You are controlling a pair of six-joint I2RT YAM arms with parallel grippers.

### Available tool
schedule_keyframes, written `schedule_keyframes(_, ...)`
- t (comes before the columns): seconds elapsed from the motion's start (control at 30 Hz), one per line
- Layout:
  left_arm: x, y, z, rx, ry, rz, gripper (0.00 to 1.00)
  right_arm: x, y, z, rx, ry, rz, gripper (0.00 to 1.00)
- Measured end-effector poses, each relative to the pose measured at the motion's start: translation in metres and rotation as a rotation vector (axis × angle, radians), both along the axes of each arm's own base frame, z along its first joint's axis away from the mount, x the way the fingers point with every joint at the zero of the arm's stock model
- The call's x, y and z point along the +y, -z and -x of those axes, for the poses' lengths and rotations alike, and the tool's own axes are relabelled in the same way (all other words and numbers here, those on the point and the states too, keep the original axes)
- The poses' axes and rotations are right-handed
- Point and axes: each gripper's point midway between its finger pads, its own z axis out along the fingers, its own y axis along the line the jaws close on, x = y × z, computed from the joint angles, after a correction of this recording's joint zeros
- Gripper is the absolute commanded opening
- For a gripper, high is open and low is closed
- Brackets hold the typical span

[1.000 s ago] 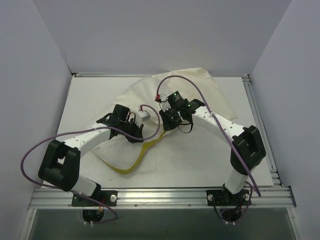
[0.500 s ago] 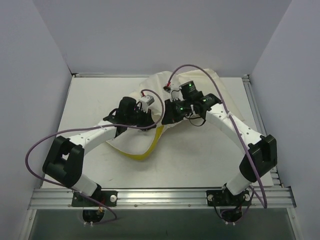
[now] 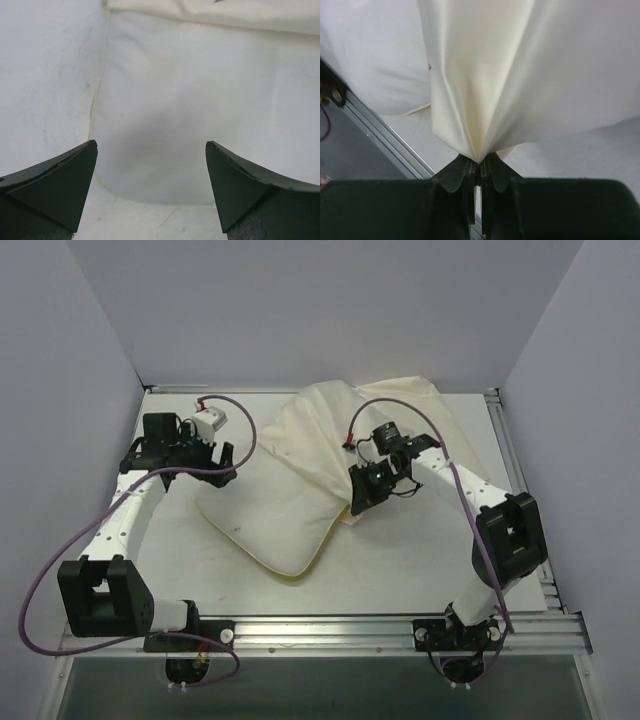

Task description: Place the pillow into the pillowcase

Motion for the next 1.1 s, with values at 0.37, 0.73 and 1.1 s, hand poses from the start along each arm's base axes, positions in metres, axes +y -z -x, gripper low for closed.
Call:
schedule_keyframes(0.37, 0.080, 0.133, 0.013, 0.390, 0.021, -0.134, 0.85, 0.043, -0.003, 0.135, 0.079, -0.513, 0.056, 0.52)
schedule_keyframes(0.73, 0.006, 0.129, 0.010, 0.282, 0.341, -0.122, 0.24, 0.051, -0.155, -0.114, -0.450, 0.000, -0.046, 0.61)
schedule_keyframes(1.1, -0.023, 0.120, 0.017, 0.168, 0.457, -0.128, 0.17, 0.125, -0.037, -0.165, -0.449, 0.014, 0.185, 0.77)
